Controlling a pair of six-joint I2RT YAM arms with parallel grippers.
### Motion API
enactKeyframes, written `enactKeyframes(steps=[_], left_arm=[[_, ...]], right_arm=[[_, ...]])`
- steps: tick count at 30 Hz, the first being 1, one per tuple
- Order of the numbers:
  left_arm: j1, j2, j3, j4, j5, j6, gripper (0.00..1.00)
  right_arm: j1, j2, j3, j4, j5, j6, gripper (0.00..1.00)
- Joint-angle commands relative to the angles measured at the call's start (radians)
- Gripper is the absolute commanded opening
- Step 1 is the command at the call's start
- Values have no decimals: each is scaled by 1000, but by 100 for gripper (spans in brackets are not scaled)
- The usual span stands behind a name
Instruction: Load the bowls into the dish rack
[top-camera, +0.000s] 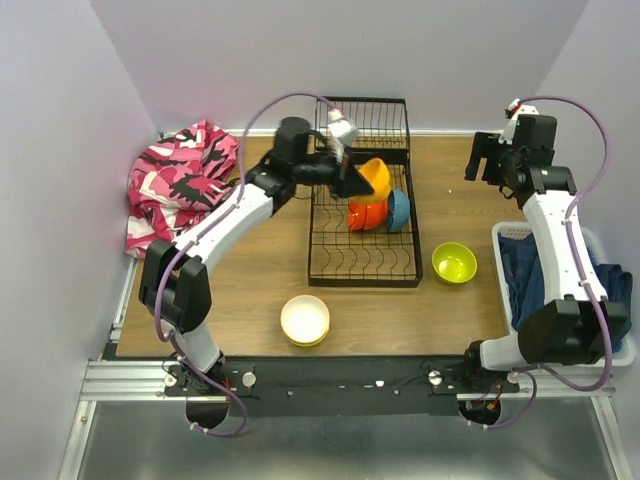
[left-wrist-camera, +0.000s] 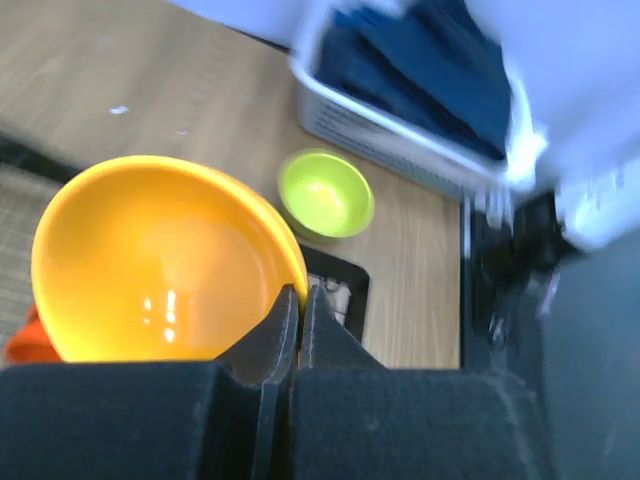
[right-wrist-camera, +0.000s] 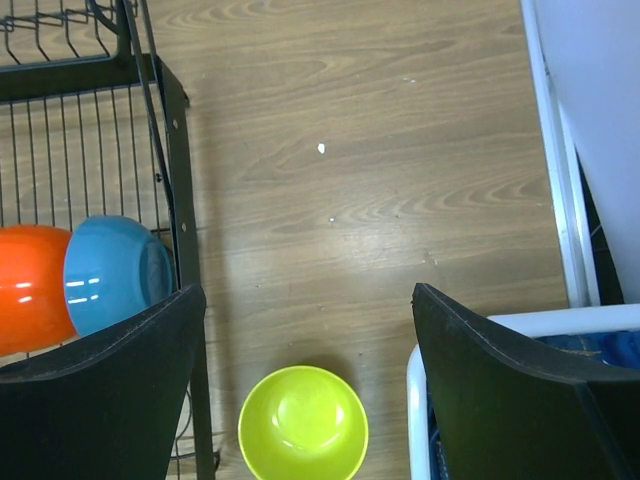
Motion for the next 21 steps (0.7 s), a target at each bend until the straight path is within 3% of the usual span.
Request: enactKeyframes(steps=[1, 6, 12, 21], left_arm=[[132, 7, -156, 595, 92, -595, 0], [242, 143, -248, 1044, 43, -896, 0], [271, 220, -317, 1192, -75, -1032, 0], [294, 239, -435, 1217, -138, -1104, 0]], right_arm=[[-8, 39, 41, -12, 16, 8, 92], [-8, 78, 24, 11, 84, -41, 92], [-8, 123, 56, -26, 88, -69, 92], [-8, 160, 55, -16, 85, -64, 92]])
